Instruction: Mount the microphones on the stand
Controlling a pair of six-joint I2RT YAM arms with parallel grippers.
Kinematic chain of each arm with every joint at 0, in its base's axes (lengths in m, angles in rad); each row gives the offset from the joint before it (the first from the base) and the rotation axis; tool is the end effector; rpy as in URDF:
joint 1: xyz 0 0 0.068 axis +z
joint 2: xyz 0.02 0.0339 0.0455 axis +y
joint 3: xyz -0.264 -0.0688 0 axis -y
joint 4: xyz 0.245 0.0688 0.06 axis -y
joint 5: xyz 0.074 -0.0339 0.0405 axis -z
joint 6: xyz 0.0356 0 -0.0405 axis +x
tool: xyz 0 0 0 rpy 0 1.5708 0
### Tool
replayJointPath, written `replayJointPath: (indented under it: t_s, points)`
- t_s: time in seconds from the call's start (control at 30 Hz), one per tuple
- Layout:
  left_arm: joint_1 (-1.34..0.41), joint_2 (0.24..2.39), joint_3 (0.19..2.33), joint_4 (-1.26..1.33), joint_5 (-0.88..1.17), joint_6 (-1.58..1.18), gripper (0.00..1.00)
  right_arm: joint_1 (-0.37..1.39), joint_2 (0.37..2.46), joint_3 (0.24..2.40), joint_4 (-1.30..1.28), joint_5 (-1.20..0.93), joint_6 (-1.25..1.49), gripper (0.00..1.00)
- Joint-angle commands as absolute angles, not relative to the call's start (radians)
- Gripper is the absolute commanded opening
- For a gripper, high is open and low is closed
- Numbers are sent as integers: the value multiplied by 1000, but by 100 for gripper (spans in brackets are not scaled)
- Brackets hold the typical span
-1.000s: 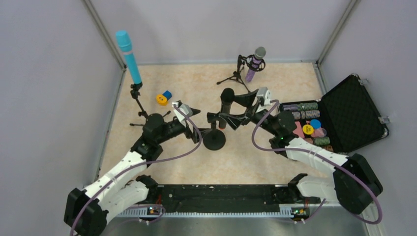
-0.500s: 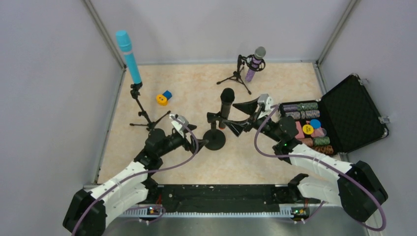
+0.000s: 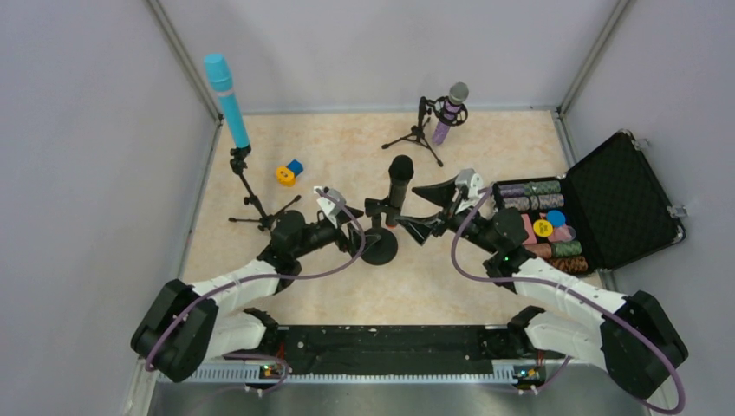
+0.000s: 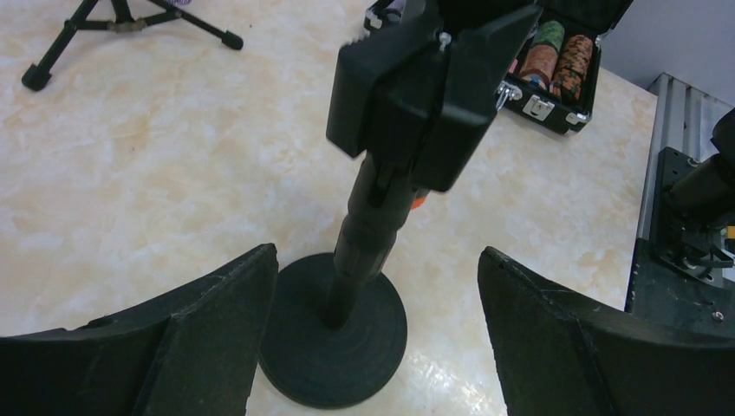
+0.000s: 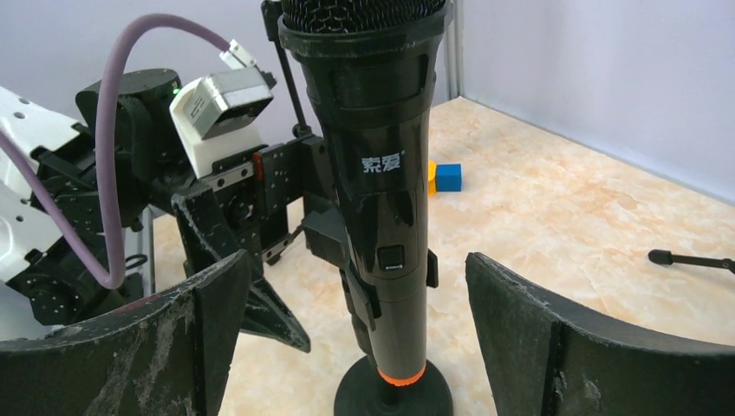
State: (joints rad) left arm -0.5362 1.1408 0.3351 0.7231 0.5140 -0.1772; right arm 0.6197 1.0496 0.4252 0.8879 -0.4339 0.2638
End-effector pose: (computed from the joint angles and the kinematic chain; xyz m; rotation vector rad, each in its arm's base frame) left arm 0.1867 -0.1313 0.2096 0.7021 1.5854 -0.9568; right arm 0.1745 0.1429 0.2756 -0.6222 1.2616 1.0239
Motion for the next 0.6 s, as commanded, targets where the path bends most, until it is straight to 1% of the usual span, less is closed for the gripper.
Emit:
replayJointPath:
  t_s: [0.0, 0.2, 0.43, 0.57]
  points:
    - [-536, 1206, 409, 885, 571, -176, 88, 629, 1019, 415, 884, -433, 251, 92]
    - [-536, 1281, 452, 944, 603, -176, 76, 629, 1013, 415, 875, -430, 247, 92]
    - [-537, 1317, 449, 1014, 609, -183, 56, 630, 1011, 415, 873, -430, 247, 92]
    - [-536, 1324, 443, 1023, 619, -178, 50, 629, 1011, 411, 870, -428, 247, 92]
